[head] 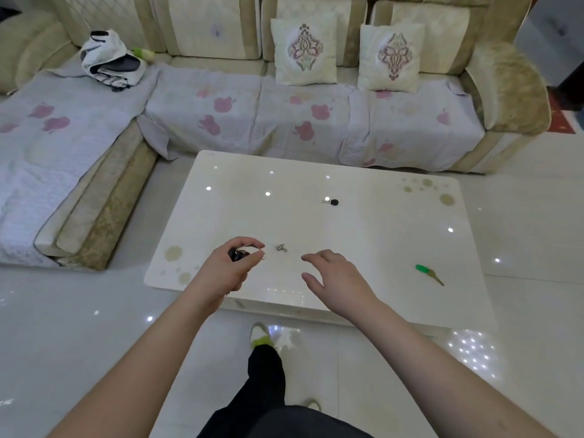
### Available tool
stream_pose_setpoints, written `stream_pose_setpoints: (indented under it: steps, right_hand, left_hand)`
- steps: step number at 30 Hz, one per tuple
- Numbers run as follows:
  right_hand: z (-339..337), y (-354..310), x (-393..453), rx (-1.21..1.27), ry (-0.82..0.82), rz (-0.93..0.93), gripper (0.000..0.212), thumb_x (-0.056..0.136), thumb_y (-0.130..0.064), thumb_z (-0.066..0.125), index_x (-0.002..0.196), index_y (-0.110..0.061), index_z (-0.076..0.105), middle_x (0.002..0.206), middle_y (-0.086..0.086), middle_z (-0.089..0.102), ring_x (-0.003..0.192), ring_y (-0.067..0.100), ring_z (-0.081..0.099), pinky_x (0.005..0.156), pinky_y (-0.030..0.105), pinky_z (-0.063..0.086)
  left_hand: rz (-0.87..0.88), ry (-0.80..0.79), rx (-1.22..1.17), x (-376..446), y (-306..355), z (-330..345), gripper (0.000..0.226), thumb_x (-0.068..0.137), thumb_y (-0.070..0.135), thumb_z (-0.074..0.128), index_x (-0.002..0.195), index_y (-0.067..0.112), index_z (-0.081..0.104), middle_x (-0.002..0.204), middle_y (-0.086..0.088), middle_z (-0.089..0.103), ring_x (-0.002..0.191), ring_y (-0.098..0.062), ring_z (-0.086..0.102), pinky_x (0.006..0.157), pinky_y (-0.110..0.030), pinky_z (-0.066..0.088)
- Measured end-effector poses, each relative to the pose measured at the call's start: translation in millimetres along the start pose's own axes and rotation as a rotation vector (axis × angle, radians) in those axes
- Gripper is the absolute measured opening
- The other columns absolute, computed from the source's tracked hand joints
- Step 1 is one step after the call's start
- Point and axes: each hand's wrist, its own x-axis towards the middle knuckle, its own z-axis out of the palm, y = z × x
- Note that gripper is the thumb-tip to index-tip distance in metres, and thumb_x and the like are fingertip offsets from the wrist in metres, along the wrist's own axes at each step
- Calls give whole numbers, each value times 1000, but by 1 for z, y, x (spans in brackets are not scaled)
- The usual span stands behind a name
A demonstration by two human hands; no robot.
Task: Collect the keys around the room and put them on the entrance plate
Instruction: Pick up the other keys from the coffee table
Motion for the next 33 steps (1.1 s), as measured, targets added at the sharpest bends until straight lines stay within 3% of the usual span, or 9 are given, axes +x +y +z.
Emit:
stream_pose_setpoints:
  steps: [3, 8, 12, 15, 19, 22, 28, 33]
  right_hand:
    - [4, 5, 44, -9, -40, 20, 42, 98, -38, 42, 138, -25, 46, 134, 2, 51, 119, 22, 48, 96, 34, 39]
    - [30, 10, 116, 11, -173, 97, 38, 98, -39, 43, 131, -24, 53, 126, 3, 57, 112, 24, 54, 94, 34, 41]
    - [48, 12, 170, 15, -243, 125, 36, 97, -38, 44, 129, -25, 54, 122, 0, 60, 108, 22, 58, 92, 34, 43]
    - [54, 21, 198, 87, -215, 146, 31, 96, -37, 46, 123, -27, 58, 114, -4, 64, 101, 17, 61, 87, 31, 45]
    - [68, 44, 232, 145, -101, 192, 25, 96, -31, 47, 113, -27, 65, 103, -8, 68, 91, 14, 63, 80, 27, 46]
    - [101, 73, 262, 177, -101, 229, 23, 95, -29, 49, 110, -28, 66, 101, -10, 69, 86, 13, 64, 71, 23, 41]
    - [198, 120, 318, 146, -271, 260, 28, 94, -25, 46, 116, -23, 63, 107, 1, 65, 96, 22, 62, 76, 29, 46]
    - [265, 150, 346, 71, -304, 275, 30, 93, -30, 51, 121, -19, 57, 111, 4, 61, 103, 27, 57, 83, 37, 48]
  left_hand:
    - [-5, 37, 12, 39, 5, -25, 26, 76, 35, 74, 101, 29, 71, 60, 7, 39, 45, -12, 30, 41, -22, 26]
    - [32, -94, 225, 100, 1, -60, 35, 79, 25, 79, 110, 36, 69, 65, 14, 54, 57, 0, 49, 50, -13, 42]
    - [-11, -111, 211, 156, 5, -73, 33, 83, 20, 76, 111, 37, 70, 67, 13, 53, 60, -2, 48, 51, -12, 40]
    - [-36, -82, 190, 190, 8, -72, 29, 85, 25, 73, 109, 41, 70, 68, 14, 57, 57, -3, 48, 48, -13, 39]
    - [-85, -51, 152, 229, 4, -64, 22, 86, 30, 71, 104, 43, 70, 81, 1, 71, 57, -9, 51, 50, -16, 42]
    - [-79, 7, 121, 259, -11, -52, 20, 87, 26, 70, 98, 42, 70, 80, 1, 73, 52, -9, 50, 51, -15, 44]
    - [-71, 78, 87, 317, -64, -28, 22, 89, 23, 69, 105, 37, 66, 95, 12, 76, 51, -9, 56, 53, -10, 43]
    - [-77, 85, 47, 350, -118, -8, 22, 90, 17, 67, 106, 32, 66, 95, 13, 76, 54, -10, 58, 51, -9, 41]
